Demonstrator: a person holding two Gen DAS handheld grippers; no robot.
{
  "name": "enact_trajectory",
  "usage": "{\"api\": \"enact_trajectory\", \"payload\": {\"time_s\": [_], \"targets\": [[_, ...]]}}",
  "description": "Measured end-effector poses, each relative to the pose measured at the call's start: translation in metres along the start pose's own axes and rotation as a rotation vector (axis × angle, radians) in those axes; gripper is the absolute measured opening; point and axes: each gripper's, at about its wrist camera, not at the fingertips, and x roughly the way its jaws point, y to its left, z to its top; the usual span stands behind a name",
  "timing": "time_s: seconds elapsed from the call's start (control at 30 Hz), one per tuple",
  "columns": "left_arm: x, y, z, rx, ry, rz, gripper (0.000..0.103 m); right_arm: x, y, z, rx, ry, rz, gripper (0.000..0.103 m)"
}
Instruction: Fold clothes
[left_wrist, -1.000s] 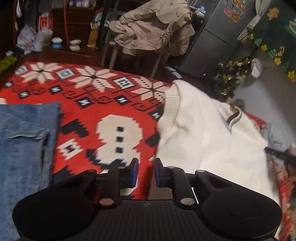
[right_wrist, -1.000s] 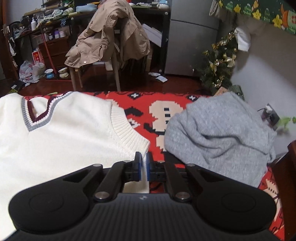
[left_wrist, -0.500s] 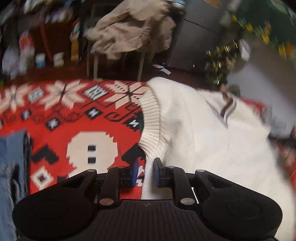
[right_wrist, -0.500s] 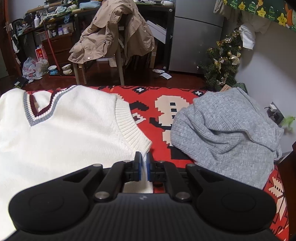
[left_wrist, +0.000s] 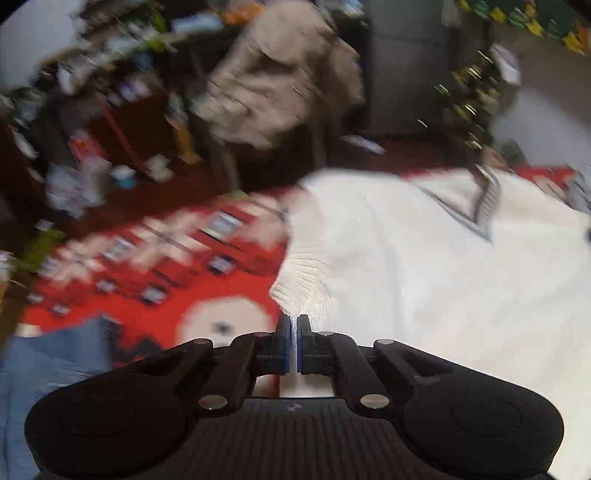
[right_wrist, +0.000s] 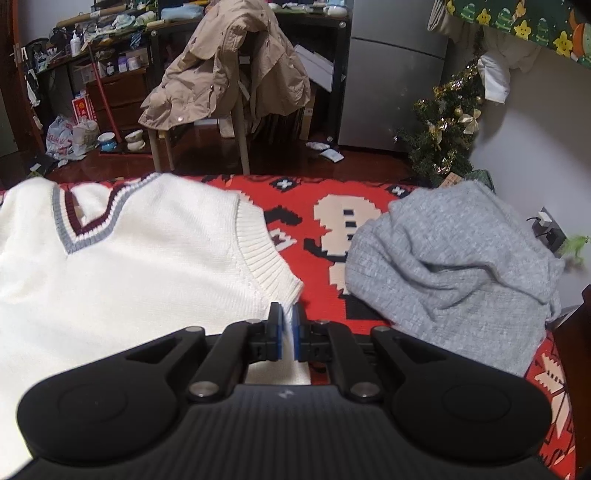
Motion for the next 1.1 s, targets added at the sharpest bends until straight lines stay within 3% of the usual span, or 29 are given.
{"api": "enact_trajectory", "payload": {"time_s": [0.17,0.3,0.37,0.43,0.53,0.73,1.1], "targets": [[-0.004,0.021,0.005,0.01,-0.03,0.059,0.003,-0.015,-0.01,0.008,0.03,-0.038,0.013,0.005],[0.018,0.008,-0.006,0.094,-0.007,0.091,0.003,-0.004,-0.007,0.006,0.014,-0.005,0.004,0.005],[0.024,0.01,-0.008,0.067,0.015,0.082,0.006,0.003,-0.007,0.003,0.023,0.019,0.007,0.006],[0.02,0.019,-0.009,0.013,0.021,0.059,0.014,0.005,-0.009,0.0,0.038,0.026,0.018,0.006],[0.006,0.034,-0.011,-0.061,0.019,0.015,0.019,-0.011,-0.015,-0.002,0.066,-0.005,0.019,0.017],[-0.045,0.049,-0.031,-0.135,0.035,-0.089,0.025,-0.068,-0.016,-0.019,0.062,-0.016,0.081,0.017],[-0.12,0.053,-0.124,-0.256,0.267,-0.26,0.025,-0.161,-0.009,-0.111,0.113,0.176,0.188,0.017]]}}
